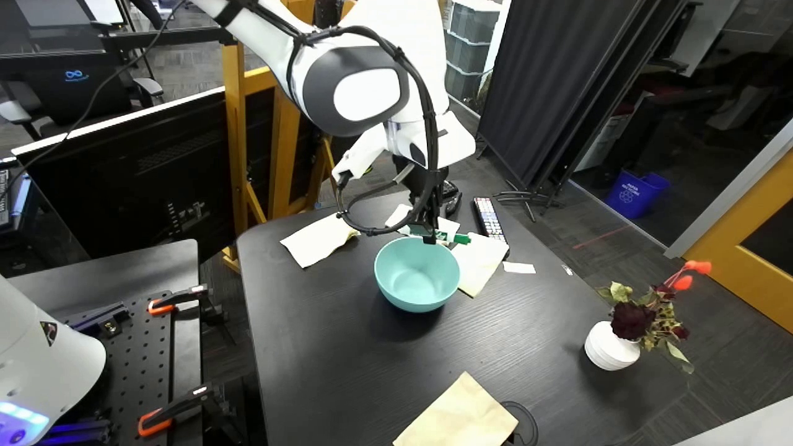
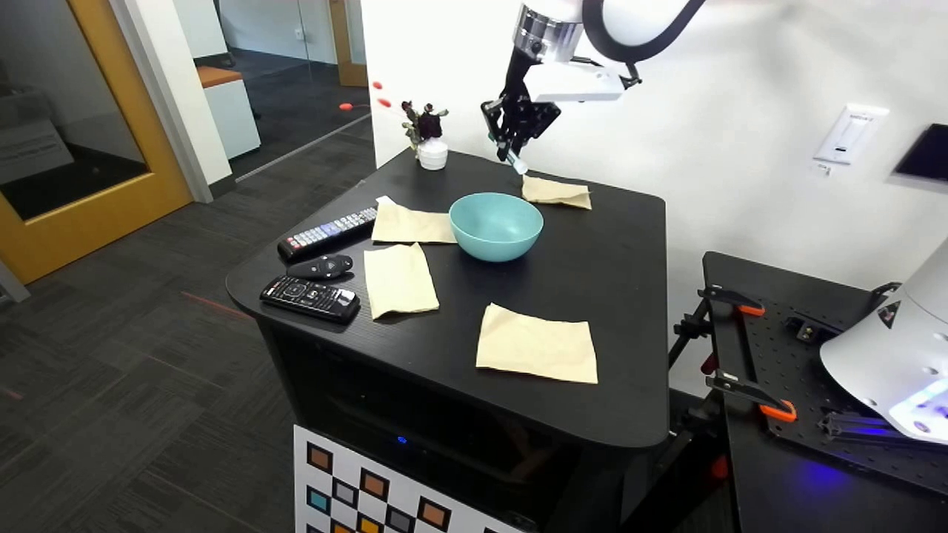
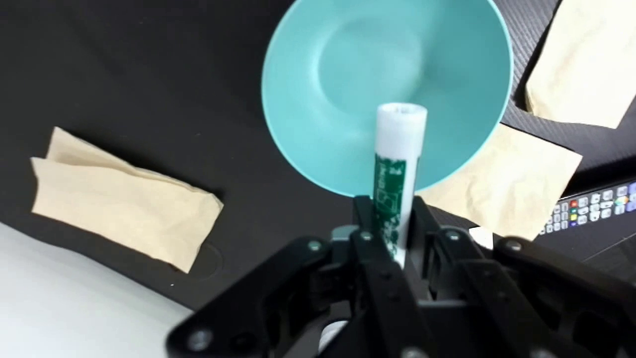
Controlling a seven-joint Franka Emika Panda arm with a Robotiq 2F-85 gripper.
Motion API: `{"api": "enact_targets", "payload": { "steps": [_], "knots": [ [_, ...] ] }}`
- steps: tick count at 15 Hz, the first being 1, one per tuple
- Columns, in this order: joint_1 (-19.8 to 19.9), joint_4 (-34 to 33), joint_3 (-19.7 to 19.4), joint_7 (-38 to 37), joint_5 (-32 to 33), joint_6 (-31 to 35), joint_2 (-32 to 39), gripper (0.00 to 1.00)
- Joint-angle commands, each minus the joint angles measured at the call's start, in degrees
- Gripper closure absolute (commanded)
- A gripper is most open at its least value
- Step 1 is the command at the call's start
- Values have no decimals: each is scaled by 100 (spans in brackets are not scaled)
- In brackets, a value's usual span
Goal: Pick up the pen from the bowl and put it on the table.
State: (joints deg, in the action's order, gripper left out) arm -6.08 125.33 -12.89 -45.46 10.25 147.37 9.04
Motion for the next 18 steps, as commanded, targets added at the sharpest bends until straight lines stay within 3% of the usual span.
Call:
{"api": "enact_targets", "payload": {
  "steps": [1,6,10,14,18],
  "knots": [
    [319,337,106,-9,338,-612,-556,95],
    [766,300,118,413,816,-1331,-567,95],
    [1071,204,65,993,1039,-1384,-314,95],
    [1337,95,1,1858,910,-943,110,95],
    [1482,70,-74,2410,815,87,600,95]
  ]
}}
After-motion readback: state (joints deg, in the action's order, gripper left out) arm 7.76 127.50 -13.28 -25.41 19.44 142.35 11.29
